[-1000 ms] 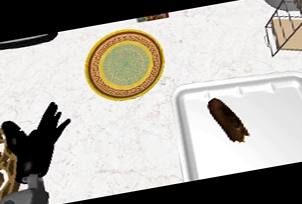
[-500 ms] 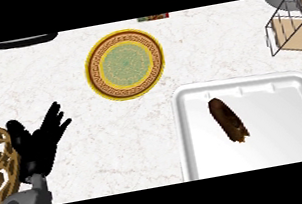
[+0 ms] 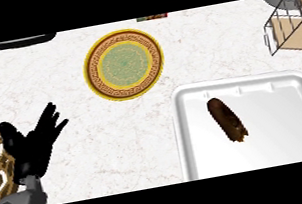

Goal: Pick the cupcake from the tray and place it in the tiered shelf

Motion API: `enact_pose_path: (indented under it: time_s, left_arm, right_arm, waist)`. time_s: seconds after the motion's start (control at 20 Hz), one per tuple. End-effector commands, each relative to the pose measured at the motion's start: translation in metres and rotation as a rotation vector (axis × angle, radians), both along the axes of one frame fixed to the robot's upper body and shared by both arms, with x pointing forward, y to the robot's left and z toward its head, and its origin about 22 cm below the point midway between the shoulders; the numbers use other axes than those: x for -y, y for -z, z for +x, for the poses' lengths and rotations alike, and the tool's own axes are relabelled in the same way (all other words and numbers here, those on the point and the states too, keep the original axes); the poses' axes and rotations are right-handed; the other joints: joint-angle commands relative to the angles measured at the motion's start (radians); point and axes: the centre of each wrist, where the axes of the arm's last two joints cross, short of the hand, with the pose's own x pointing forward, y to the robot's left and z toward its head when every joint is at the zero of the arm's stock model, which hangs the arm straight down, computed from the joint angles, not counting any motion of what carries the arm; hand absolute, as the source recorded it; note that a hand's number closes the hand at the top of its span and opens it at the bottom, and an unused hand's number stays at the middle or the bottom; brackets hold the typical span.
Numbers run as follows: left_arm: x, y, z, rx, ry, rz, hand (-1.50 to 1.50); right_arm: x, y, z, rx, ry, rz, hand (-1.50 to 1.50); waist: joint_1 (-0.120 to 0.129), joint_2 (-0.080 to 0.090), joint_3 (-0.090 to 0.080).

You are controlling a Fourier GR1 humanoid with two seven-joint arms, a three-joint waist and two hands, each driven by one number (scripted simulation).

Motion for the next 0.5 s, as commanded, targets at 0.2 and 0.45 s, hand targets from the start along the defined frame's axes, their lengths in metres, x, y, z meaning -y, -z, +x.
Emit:
enact_pose_path:
  time_s: [0.2, 0.45]
  left_arm:
    - [-0.008, 0.012, -0.009, -0.054, -0.006, 0.001, 0.00]
    - [-0.005, 0.010, -0.007, -0.070, -0.022, -0.009, 0.00]
  right_arm:
    - [0.047, 0.011, -0.066, 0.022, 0.034, 0.077, -1.50]
    - [0.066, -0.001, -0.112, 0.020, -0.034, 0.080, -1.50]
  waist:
    - [-0.009, 0.004, -0.001]
    - [-0.024, -0.002, 0.000]
